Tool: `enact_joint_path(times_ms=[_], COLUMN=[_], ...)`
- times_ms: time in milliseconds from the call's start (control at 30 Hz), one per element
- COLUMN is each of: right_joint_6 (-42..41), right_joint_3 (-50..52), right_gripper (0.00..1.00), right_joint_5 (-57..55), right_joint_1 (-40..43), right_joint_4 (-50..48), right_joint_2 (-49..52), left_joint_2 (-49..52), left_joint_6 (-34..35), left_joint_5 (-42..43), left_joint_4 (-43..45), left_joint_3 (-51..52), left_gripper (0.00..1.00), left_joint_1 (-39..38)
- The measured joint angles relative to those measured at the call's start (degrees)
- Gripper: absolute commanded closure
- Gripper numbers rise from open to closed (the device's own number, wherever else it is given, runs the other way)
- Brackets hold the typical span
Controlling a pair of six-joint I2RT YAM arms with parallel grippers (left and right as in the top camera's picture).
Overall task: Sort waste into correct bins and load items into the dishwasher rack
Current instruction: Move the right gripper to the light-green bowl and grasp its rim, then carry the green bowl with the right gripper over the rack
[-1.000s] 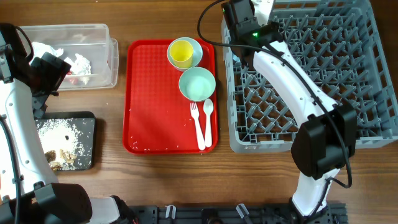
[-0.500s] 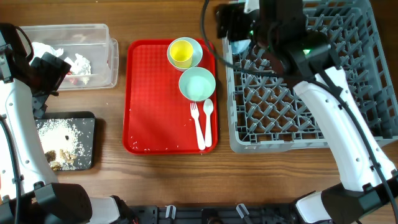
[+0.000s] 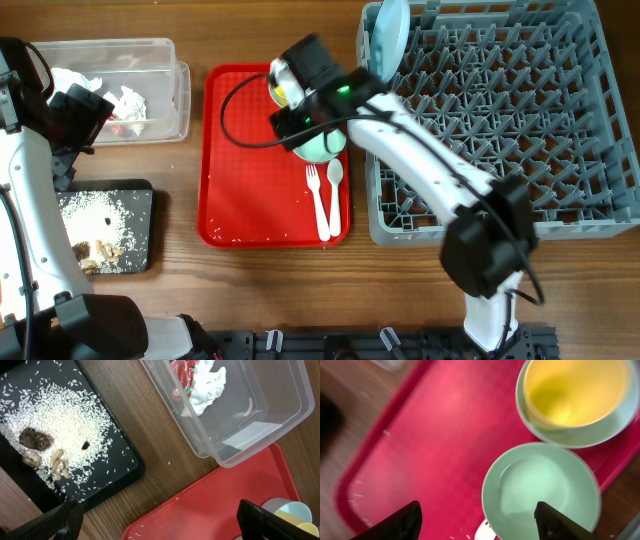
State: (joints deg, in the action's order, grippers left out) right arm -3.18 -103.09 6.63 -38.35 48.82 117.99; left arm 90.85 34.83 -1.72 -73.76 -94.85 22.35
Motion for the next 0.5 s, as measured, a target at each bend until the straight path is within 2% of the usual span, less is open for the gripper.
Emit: enact_joint_path(times_ms=[167, 333, 400, 500], right_joint_6=[-0.33, -1.11, -1.36, -1.62], right_joint_3=[0.44, 0.44, 0.48, 0.52], right_gripper=[0.51, 0.57, 0.67, 0.71], right_joint_5=[-3.30, -4.37, -4.48, -4.83], right_joint_1=[-2.29, -3.58, -3.67, -3.67], right_joint_4=[0.44, -0.68, -0.96, -1.07], right_joint_2=[5.33, 8.63, 10.16, 11.23], left_joint_2=[0.00, 0.00, 0.00, 0.00], left_joint_6=[0.02, 0.02, 0.02, 0.00], left_joint_5=[0.02, 0.02, 0.00, 0.00], left_joint_4=[0.00, 0.00, 0.00, 0.00], left_joint_3=[0.00, 0.00, 0.00, 0.00], left_gripper=[0.00, 0.00, 0.00, 0.00], left_joint_1=[0.00, 0.00, 0.00, 0.00])
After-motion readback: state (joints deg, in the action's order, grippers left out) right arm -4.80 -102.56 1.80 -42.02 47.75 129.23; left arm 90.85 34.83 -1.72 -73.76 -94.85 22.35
